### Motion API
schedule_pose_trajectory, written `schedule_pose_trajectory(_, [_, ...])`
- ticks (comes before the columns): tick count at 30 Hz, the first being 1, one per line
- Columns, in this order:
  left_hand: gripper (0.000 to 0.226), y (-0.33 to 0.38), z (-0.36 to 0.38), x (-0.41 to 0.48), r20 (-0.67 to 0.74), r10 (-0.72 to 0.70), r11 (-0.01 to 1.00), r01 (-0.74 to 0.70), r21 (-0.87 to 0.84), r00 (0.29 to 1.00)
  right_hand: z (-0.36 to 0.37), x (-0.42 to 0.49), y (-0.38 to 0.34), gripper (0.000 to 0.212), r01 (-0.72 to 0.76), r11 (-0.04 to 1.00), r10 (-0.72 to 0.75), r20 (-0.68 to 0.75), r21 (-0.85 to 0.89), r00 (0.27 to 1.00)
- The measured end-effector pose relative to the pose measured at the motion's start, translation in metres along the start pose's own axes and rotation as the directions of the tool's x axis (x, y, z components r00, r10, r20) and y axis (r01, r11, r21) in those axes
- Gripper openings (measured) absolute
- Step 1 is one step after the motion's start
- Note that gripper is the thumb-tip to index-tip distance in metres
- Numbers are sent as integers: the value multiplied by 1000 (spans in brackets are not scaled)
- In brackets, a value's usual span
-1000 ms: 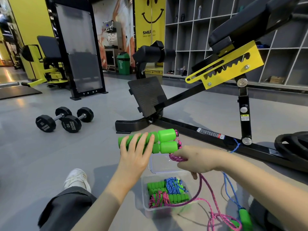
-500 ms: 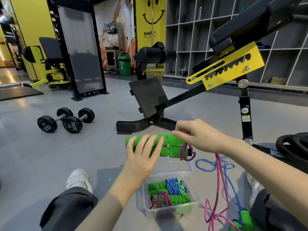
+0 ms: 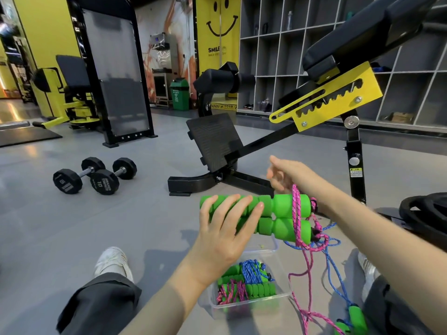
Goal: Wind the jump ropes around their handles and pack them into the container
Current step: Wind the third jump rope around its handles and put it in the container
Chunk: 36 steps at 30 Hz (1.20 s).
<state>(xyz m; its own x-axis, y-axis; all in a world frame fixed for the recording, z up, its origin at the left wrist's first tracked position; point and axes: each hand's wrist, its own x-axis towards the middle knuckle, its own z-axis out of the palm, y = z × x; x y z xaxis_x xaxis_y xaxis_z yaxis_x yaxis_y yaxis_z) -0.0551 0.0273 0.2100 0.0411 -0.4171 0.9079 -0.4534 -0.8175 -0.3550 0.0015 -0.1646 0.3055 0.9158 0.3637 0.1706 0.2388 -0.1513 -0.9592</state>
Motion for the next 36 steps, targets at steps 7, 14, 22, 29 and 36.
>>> schedule_pose_trajectory(7, [37, -1, 6, 0, -29, -6, 997, 8, 77, 1000, 60, -49, 81, 36, -78, 945, 126, -133, 318, 983])
schedule_pose_trajectory(14, [38, -19, 11, -19, 10, -29, 981, 27, 190, 1000, 85, -96, 79, 32, -212, 977, 215, -147, 34, 966])
schedule_pose_trajectory(22, [41, -15, 18, -39, 45, -61, 980, 51, 191, 997, 36, -97, 46, 21, -60, 710, 252, 173, -702, 952])
schedule_pose_trajectory(29, [35, -2, 27, -51, 29, -85, 983, 79, 168, 996, 22, -94, 15, 29, 133, 548, 215, 293, -826, 932])
schedule_pose_trajectory(36, [32, 1, 33, -60, 31, -123, 984, 118, 132, 992, 16, -73, 26, 24, 280, 557, -5, 334, -782, 943])
